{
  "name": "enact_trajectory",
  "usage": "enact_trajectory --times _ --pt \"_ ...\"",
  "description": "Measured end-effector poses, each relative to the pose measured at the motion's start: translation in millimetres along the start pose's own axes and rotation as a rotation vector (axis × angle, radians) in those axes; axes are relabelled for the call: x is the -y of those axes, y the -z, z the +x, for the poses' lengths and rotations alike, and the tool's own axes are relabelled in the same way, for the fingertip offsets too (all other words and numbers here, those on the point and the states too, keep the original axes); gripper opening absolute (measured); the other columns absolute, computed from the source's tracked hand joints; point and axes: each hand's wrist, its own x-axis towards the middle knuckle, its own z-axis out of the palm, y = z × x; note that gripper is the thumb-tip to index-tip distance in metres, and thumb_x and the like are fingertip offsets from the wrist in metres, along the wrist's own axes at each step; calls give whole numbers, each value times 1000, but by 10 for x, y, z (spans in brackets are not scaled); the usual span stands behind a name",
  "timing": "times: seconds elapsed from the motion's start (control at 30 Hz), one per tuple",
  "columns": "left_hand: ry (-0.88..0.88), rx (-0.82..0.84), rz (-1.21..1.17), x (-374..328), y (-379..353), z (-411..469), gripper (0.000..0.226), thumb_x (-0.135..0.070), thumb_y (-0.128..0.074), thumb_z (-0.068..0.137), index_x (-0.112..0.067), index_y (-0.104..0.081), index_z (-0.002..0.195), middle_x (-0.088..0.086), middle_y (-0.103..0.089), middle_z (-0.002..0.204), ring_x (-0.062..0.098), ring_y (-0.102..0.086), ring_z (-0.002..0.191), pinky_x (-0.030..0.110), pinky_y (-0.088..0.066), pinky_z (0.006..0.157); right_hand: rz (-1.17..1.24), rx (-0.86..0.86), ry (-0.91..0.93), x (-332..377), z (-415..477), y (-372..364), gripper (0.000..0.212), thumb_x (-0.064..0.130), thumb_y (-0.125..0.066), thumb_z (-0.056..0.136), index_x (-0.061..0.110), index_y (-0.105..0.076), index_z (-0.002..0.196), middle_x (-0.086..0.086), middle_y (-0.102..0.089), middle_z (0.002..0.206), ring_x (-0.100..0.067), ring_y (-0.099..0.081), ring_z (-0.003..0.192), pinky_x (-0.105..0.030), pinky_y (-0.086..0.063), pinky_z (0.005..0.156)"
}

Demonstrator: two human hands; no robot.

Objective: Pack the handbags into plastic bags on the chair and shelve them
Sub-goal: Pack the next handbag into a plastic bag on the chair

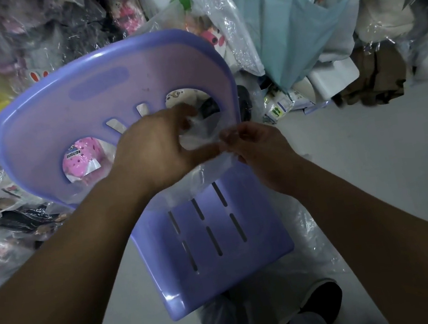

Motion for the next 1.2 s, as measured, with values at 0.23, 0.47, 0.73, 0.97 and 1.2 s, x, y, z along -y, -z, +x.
enact_trajectory --times 0.23,0.47,0.73,0.97,1.2 --pt "-11 193 -252 70 -61 127 21 -41 -73 87 -19 -76 87 -3 -73 80 15 -65 76 32 -50 73 42 -15 -65 -30 63 50 6 23 -69 93 18 -70 90 6 -71 74 -3 -59 64 -19 -44 62" --pt "139 297 -502 102 -33 185 42 -41 -69 91 1 -72 87 13 -54 65 9 -39 55 17 -36 52 3 -39 -33 -36 75 94 16 25 -69 93 13 -70 83 6 -66 72 -2 -54 61 -13 -45 60" --pt "125 312 -503 156 -6 242 14 -33 -77 85 -21 -80 91 -16 -68 63 -10 -47 53 3 -39 57 28 14 -62 -15 60 65 19 16 -69 93 1 -70 104 9 -66 68 3 -58 56 -9 -44 55" --pt "138 253 -495 165 -35 208 14 -27 -81 82 -18 -80 93 -12 -72 74 -9 -50 56 2 -40 58 1 4 -40 -37 66 10 4 15 -70 92 12 -70 90 12 -66 65 3 -58 57 -10 -45 56" --pt "135 243 -461 137 -37 174 16 -28 -80 83 -16 -80 93 -13 -68 70 -10 -51 52 3 -40 55 -18 5 -33 -19 8 3 3 11 -68 93 11 -69 91 10 -65 67 3 -57 55 -10 -44 54"
